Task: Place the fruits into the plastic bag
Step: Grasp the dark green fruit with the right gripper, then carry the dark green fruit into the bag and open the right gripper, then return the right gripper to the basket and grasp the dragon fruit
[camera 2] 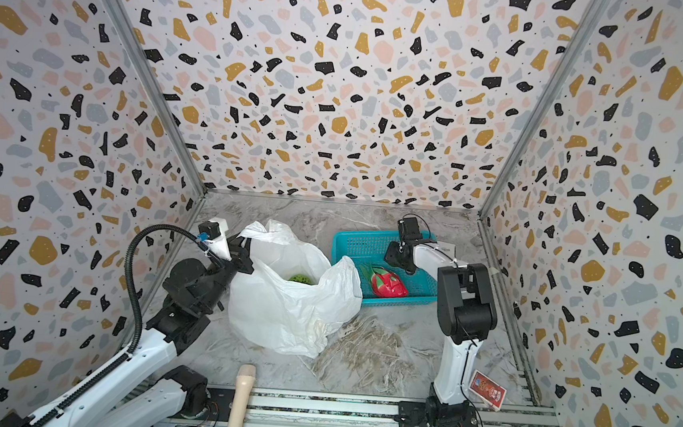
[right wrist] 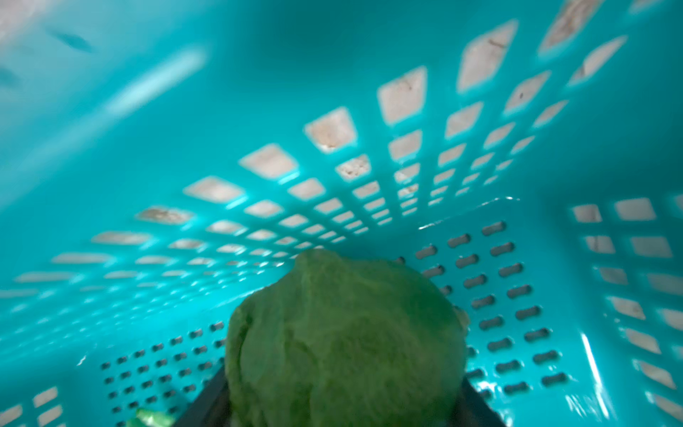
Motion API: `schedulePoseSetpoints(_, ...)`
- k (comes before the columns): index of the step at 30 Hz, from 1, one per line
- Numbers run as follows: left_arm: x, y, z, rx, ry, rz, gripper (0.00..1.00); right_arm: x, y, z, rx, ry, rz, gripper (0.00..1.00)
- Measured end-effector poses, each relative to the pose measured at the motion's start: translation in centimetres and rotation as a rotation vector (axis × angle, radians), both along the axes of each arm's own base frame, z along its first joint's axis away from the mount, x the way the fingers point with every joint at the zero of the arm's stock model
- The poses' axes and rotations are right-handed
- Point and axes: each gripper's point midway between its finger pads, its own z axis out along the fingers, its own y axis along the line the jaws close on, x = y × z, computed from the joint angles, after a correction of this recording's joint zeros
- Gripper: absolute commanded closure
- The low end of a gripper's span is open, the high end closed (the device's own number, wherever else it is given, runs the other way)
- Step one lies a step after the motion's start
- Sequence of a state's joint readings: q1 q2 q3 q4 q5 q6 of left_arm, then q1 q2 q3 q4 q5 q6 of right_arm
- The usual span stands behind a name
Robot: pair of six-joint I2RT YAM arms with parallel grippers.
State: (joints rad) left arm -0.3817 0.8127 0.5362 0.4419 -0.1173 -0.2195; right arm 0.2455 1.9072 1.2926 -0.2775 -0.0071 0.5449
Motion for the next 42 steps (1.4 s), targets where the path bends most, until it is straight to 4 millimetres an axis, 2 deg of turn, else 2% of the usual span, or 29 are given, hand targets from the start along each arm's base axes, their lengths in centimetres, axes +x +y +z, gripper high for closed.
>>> schedulePoseSetpoints(3, 0.0, 0.0, 0.0, 0.0, 0.0, 0.0, 1.0, -1.1, 0.6, 3.0, 0.023, -0.057, 0.044, 0.53)
schedulePoseSetpoints(6, 0.0, 0.0, 0.0, 0.0, 0.0, -0.001, 1.0, -1.8, 2.5, 8.2, 0.067, -0.182, 0.134, 0.53)
schedulePoseSetpoints(8, 0.0, -0.1, 0.0, -0.001, -0.001, -0.003, 1.0, -3.0, 5.0, 12.3, 0.105, -0.287, 0.237, 0.53)
schedulePoseSetpoints(10, 0.0, -0.1, 0.0, -0.001, -0.002, -0.005, 1.0, -4.9, 8.7, 16.3, 0.152, -0.392, 0.378, 0.52)
schedulePoseSetpoints(13, 0.0, -0.1, 0.1, -0.003, -0.005, -0.006, 1.0, -9.2, 14.8, 20.3, 0.232, -0.498, 0.616, 0.51)
schedulePoseSetpoints(15, 0.0, -0.1, 0.2, -0.003, -0.006, -0.008, 1.0, -12.2, 18.5, 21.2, 0.284, -0.523, 0.768, 0.5)
schedulePoseSetpoints(17, -0.1, -0.1, 0.2, -0.003, -0.006, -0.008, 1.0, -14.8, 21.6, 20.7, 0.319, -0.504, 0.895, 0.5)
schedulePoseSetpoints(21, -0.1, -0.1, 0.2, -0.004, -0.006, -0.009, 1.0, -18.5, 26.7, 17.0, 0.327, -0.396, 1.098, 0.48)
schedulePoseSetpoints(23, -0.1, -0.1, 0.2, -0.003, -0.006, -0.008, 1.0, -20.1, 28.4, 14.5, 0.308, -0.326, 1.177, 0.39)
schedulePoseSetpoints(25, -0.1, -0.1, 0.2, -0.003, -0.006, -0.008, 1.0, -21.6, 29.3, 12.2, 0.285, -0.257, 1.238, 0.22)
schedulePoseSetpoints(27, 0.0, -0.1, 0.2, -0.003, -0.006, -0.008, 1.0, -23.0, 29.7, 10.5, 0.269, -0.2, 1.282, 0.13)
schedulePoseSetpoints(30, 0.0, -0.1, 0.1, -0.003, -0.004, -0.008, 1.0, -23.4, 29.7, 9.9, 0.241, -0.182, 1.296, 0.01)
schedulePoseSetpoints(36, -0.1, -0.1, 0.2, -0.003, -0.008, -0.008, 1.0, -21.0, 28.1, 11.9, 0.168, -0.271, 1.218, 0.01)
schedulePoseSetpoints(39, -0.2, 0.0, 0.4, -0.005, -0.012, -0.008, 1.0, -18.7, 26.4, 14.5, 0.143, -0.348, 1.125, 0.01)
schedulePoseSetpoints(42, -0.2, 0.0, 0.4, -0.006, -0.013, -0.007, 1.0, -15.8, 23.0, 18.2, 0.134, -0.448, 0.975, 0.01)
